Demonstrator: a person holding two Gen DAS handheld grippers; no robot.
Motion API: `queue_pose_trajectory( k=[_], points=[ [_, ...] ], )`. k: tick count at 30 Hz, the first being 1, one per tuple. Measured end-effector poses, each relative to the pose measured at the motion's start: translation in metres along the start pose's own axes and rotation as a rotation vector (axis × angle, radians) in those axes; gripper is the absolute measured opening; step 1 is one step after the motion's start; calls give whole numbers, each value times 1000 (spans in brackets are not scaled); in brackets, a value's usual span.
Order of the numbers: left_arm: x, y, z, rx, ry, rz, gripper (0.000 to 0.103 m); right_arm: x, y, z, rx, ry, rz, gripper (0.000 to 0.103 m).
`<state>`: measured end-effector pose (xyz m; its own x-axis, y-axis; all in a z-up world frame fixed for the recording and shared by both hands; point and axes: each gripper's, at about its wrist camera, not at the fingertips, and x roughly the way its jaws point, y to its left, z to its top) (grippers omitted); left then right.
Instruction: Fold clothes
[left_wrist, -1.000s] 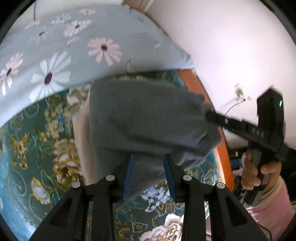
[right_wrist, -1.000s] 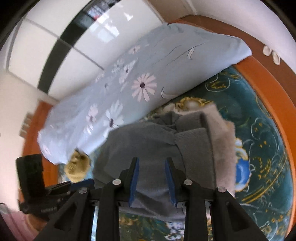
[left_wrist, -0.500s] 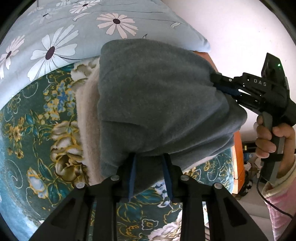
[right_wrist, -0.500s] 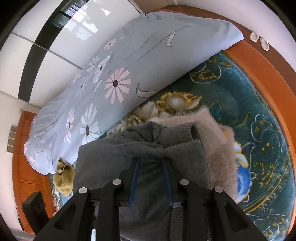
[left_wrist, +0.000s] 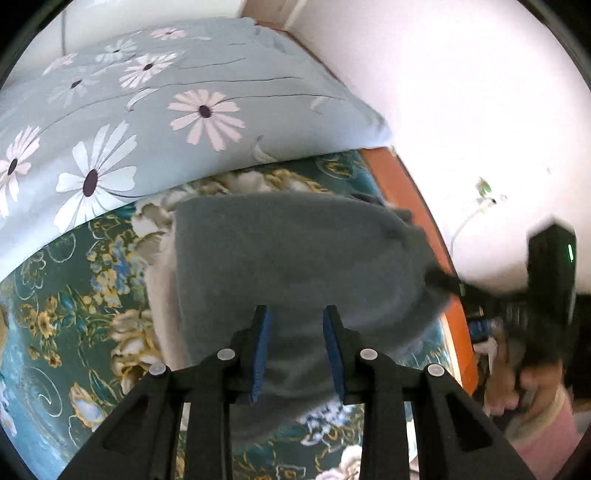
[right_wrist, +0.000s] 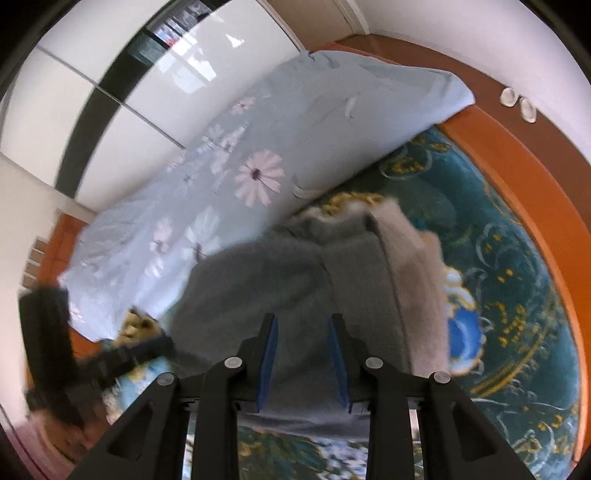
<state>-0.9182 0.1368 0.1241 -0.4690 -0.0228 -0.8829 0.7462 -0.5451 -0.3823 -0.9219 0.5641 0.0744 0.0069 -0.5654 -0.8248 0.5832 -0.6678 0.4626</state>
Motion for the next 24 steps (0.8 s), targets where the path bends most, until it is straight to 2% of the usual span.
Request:
queue_pose_trajectory(
  k=[3, 4, 8, 13, 16, 18, 21, 24],
  points=[
    [26, 11, 1, -37, 83, 14, 30, 11, -12, -9, 34, 23, -24, 30],
    [29, 10, -2, -25, 88, 24, 30, 15, -16, -10, 49, 30, -22, 30],
    [36, 7, -1, 18, 91, 46, 30, 26, -29, -9, 114, 32, -11, 30],
    [32, 18, 3, -59, 94, 7, 30, 28, -32, -4, 141, 46, -11, 30],
    [10, 9, -8, -48, 44, 18, 30, 10, -18, -10, 110, 12, -19, 31],
    [-7, 2, -20, -23, 2, 22, 30, -15, -1, -25, 50, -59, 13, 32],
    [-22, -1, -43, -6, -21, 50, 30, -30, 11, -54, 40, -86, 42, 32],
    [-22, 3, -64, -28, 14, 80, 33, -15, 16, -90, 78, -15, 60, 33]
  ],
)
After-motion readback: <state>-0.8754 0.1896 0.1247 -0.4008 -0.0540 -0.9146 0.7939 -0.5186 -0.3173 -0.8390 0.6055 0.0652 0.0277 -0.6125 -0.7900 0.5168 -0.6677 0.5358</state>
